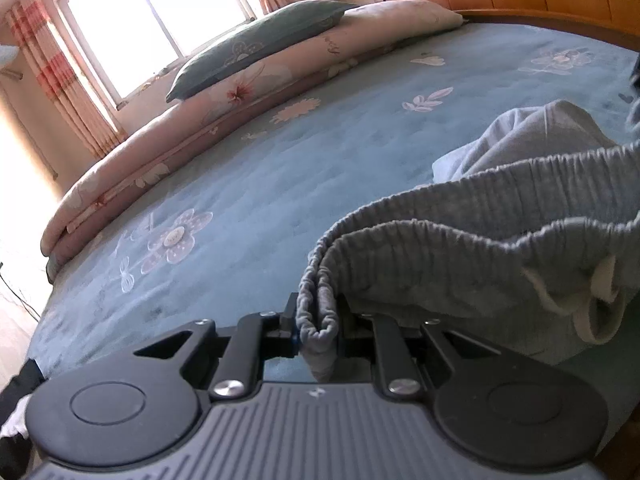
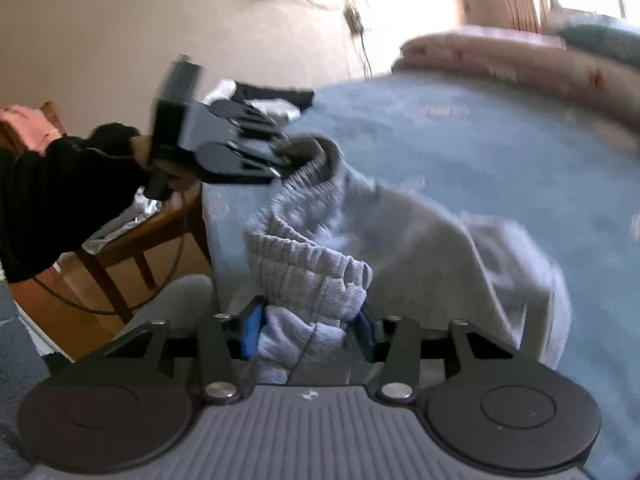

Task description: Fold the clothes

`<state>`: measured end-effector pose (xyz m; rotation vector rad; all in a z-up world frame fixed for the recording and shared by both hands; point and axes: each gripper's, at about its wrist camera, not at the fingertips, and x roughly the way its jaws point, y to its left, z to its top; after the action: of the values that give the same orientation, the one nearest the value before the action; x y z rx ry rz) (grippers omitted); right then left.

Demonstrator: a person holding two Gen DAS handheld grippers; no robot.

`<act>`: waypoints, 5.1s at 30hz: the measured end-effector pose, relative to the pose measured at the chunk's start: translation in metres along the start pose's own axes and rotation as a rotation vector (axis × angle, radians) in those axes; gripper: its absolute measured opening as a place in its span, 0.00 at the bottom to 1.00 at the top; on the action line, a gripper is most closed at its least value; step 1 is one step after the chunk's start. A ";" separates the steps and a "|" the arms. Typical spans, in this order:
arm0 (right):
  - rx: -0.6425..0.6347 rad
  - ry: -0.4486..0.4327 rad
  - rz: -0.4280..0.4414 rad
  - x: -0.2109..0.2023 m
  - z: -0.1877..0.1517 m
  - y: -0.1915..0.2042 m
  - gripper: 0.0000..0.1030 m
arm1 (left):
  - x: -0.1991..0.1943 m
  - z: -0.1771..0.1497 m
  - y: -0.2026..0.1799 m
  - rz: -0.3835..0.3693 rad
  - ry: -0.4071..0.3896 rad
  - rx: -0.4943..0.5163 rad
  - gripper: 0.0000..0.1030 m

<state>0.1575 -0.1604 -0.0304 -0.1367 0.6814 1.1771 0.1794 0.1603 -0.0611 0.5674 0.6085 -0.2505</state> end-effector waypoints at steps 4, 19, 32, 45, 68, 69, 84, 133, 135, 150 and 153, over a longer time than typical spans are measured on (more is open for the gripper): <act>-0.025 -0.039 0.002 -0.023 -0.004 0.008 0.53 | -0.002 0.011 -0.006 0.011 -0.020 0.024 0.15; 0.271 -0.044 0.101 0.022 -0.028 -0.062 0.71 | -0.005 0.013 -0.006 0.011 0.001 0.023 0.16; 0.047 0.117 0.077 0.021 -0.017 -0.008 0.55 | 0.003 0.028 -0.004 -0.011 -0.005 -0.054 0.16; -0.149 0.046 -0.233 -0.038 0.000 0.061 0.33 | -0.007 0.107 -0.037 0.052 -0.149 -0.015 0.15; 0.374 -0.267 -0.810 -0.201 -0.115 -0.020 0.22 | 0.090 0.336 -0.268 -0.137 -0.321 0.201 0.14; 0.398 -0.273 -0.815 -0.203 -0.122 -0.025 0.22 | 0.095 0.340 -0.279 -0.149 -0.319 0.207 0.14; 0.716 -0.260 -0.893 -0.213 -0.201 -0.064 0.22 | 0.152 0.353 -0.402 -0.267 -0.260 0.350 0.14; 0.896 -0.210 -0.780 -0.213 -0.226 -0.178 0.17 | 0.020 0.164 -0.312 -0.597 -0.081 0.227 0.57; 0.904 -0.221 -0.802 -0.217 -0.223 -0.171 0.24 | 0.022 0.160 -0.315 -0.596 -0.055 0.210 0.57; 0.911 -0.333 -0.726 -0.212 -0.209 -0.079 0.49 | -0.035 0.126 -0.290 -0.453 -0.129 0.261 0.60; 0.980 -0.347 -0.682 -0.200 -0.219 -0.075 0.50 | -0.041 0.114 -0.291 -0.432 -0.125 0.303 0.60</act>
<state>0.0895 -0.4477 -0.1108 0.6086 0.7479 0.1246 0.0892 -0.1406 -0.0839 0.7015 0.5708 -0.7900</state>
